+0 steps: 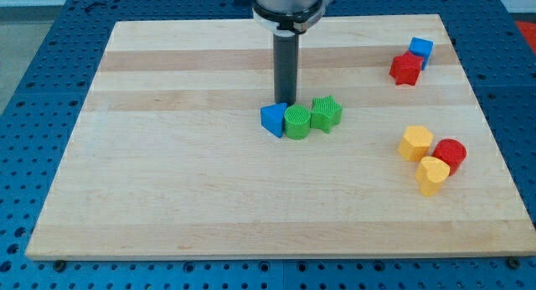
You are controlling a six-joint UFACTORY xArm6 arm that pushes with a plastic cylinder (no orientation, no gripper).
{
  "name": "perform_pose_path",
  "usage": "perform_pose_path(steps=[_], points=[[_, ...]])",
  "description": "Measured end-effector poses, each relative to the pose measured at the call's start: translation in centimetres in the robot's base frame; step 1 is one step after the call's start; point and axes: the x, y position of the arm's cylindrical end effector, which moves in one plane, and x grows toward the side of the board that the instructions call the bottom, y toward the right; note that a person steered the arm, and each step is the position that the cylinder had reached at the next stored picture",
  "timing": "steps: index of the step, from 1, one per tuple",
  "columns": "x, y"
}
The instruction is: Slide the blue cube along with red star slightly down
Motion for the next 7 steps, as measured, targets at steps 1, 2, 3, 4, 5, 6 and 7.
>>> perform_pose_path(steps=[1,2,3,4,5,6,7], points=[[0.0,0.1],[-2.2,2.2],[-6.7,4.5],[-10.9,8.0],[-14.7,13.8],[-16.1,23.2],[-15.5,29.8]])
